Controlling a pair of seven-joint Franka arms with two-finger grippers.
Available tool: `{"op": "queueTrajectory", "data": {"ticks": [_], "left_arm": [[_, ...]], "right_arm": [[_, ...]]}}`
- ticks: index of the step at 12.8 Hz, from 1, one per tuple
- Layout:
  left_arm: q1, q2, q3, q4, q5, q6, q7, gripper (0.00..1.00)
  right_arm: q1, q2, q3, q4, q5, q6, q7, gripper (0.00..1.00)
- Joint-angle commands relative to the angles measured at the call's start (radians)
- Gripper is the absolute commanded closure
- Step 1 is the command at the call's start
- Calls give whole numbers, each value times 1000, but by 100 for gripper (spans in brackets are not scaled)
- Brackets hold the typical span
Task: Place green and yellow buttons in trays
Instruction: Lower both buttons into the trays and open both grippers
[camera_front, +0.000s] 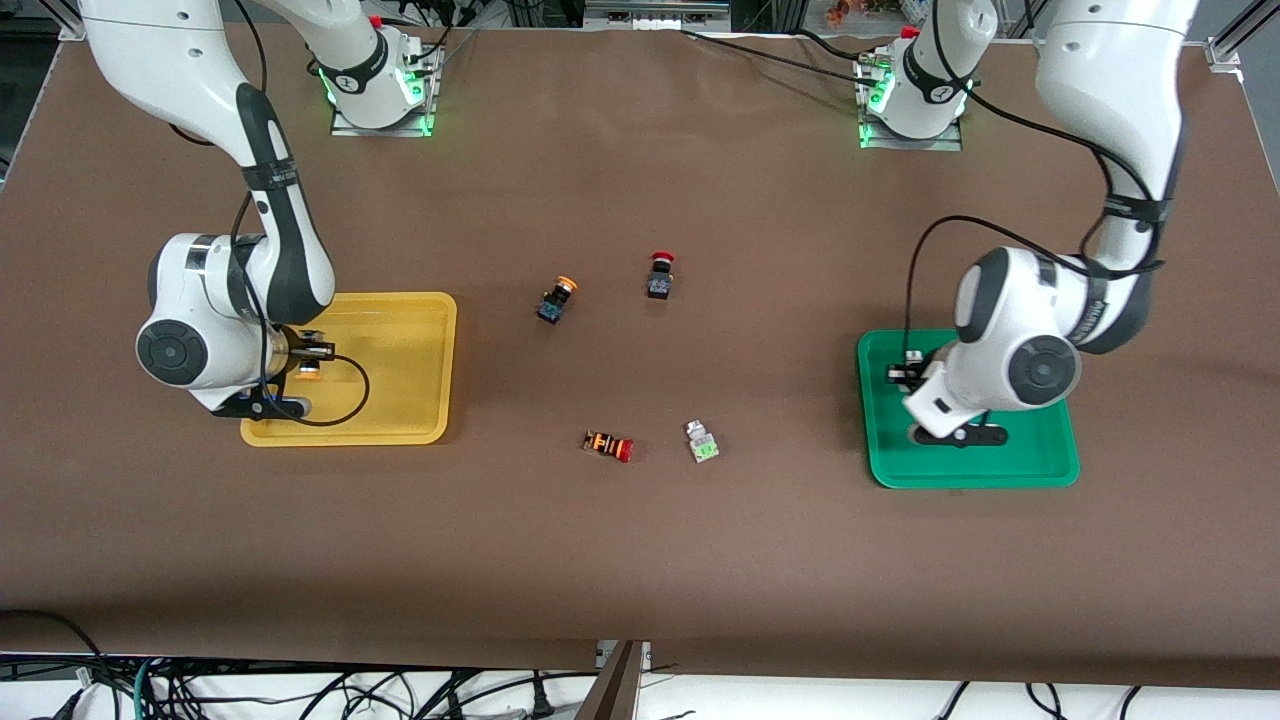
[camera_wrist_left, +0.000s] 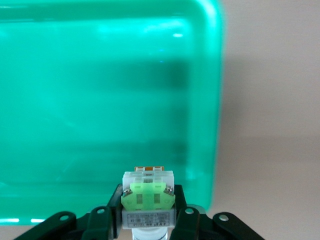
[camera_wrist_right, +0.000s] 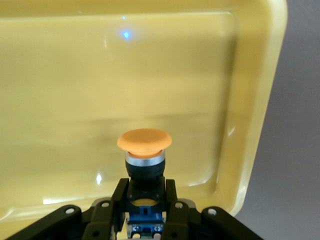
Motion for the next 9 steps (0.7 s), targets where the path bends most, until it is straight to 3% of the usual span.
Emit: {"op": "queueTrajectory", "data": {"ticks": [1,2,3,4,5,6,7,9], "left_arm": [[42,44,-15,10,22,61,80,99],[40,70,-15,12,22,87,81,91],[42,83,-15,13,20,120,81,65],[45,88,-15,13,20,137,81,58],[45,89,-15,18,23,137,82,17],[43,88,-15,35,23,131,82,0],[43,88,-19,50,10,128,76,0],[33,77,-25,85,8,109,71,0]], "right_arm": [[-8,-16,-7,-77,13,82,-20,100],[-13,-14,-7,-90,13,95,-20,100],[-16,-5,-7,-88,13,95,-20,90],[-16,-2,-5,-88,13,95,-19,68],[-16,-2,-5,-84,13,87,-20,36],[-14,-7,-4,-73,11,78,-31,0],[-14,-16,-1,-41,11,35,-58,0],[3,-16,14,103,13,-188,-53,0]]}}
